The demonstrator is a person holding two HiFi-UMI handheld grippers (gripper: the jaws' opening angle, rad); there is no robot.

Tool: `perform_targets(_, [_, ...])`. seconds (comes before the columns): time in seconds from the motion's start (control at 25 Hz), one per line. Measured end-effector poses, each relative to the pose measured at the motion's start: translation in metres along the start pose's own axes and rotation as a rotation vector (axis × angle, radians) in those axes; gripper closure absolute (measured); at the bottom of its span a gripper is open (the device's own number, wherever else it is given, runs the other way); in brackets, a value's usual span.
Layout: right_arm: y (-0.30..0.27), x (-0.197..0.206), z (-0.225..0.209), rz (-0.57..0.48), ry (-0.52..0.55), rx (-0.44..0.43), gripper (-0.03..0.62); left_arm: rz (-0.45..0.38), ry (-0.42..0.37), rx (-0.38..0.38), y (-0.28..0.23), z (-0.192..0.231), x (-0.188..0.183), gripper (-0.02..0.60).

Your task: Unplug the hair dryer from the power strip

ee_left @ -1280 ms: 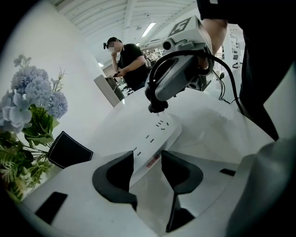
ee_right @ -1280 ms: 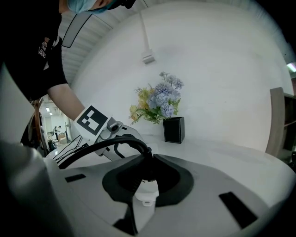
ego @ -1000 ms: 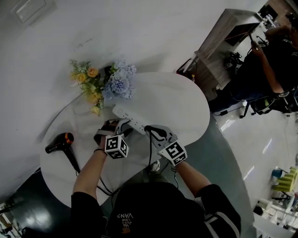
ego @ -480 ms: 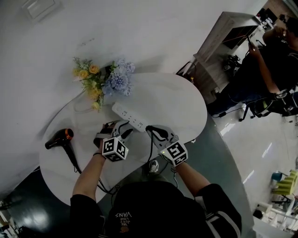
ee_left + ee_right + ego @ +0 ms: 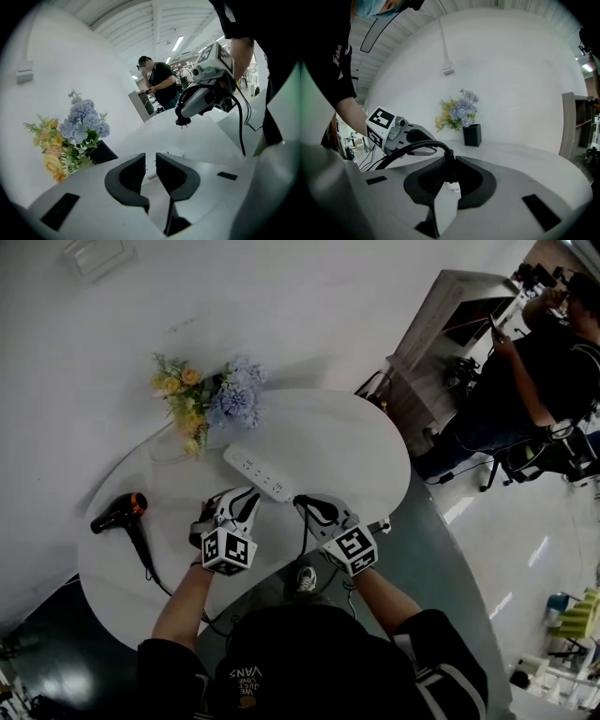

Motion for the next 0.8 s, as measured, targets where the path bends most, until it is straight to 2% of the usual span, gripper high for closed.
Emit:
perform_targets(0.24, [0.013, -0.004, 0.004, -0.018, 0.011, -0.013, 0.522, -0.070, 0.111, -0.068, 0.021, -0.012, -0.009, 0.533])
perform_targets(0.8, [0.052, -0.012, 0.021, -0.063, 0.008, -0.052, 0.522, -0.163, 0.292, -0.200, 0.068, -0.060, -0.020, 0.560])
Point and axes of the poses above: the fingertips, and each gripper's own axes: y backward along the fingers, z to its left, x out of its underside, the point moved 7 cm from there along y, backward along the fingers, and after that the axes turned 15 degrees about y, right-handed, at the moved point
